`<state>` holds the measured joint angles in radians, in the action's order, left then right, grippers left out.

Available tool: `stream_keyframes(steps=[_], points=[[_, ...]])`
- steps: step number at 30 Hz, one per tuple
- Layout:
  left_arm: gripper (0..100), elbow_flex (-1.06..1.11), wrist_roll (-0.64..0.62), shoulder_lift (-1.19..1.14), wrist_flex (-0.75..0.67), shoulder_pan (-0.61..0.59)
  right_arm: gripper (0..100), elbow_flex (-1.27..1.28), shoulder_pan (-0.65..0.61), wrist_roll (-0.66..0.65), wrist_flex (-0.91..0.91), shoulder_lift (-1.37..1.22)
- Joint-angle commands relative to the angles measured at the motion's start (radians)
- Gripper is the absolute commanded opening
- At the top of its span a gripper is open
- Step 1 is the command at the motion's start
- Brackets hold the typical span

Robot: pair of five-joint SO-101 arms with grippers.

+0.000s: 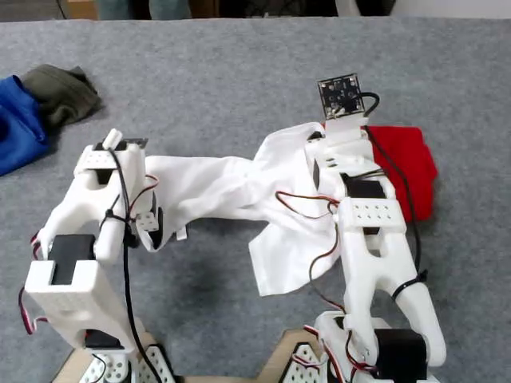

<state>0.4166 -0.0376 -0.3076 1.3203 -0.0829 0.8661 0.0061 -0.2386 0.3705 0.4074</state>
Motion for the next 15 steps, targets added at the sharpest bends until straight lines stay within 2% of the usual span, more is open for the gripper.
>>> stream_keyframes(steps=[1,5,10,15], points=[[13,-0.051,-0.018,-0.12,0.012,0.053,1.3,-0.048,0.012,-0.006,-0.02,0.002],[3,-0.177,-0.018,-0.238,0.081,0.054,1.3,-0.048,0.012,-0.006,-0.02,0.002],[3,-0.209,-0.017,-0.275,0.106,0.05,1.3,-0.048,0.012,-0.006,-0.02,0.002],[3,-0.209,0.005,-0.15,0.11,0.047,1.3,-0.05,0.012,-0.006,-0.017,0.002]])
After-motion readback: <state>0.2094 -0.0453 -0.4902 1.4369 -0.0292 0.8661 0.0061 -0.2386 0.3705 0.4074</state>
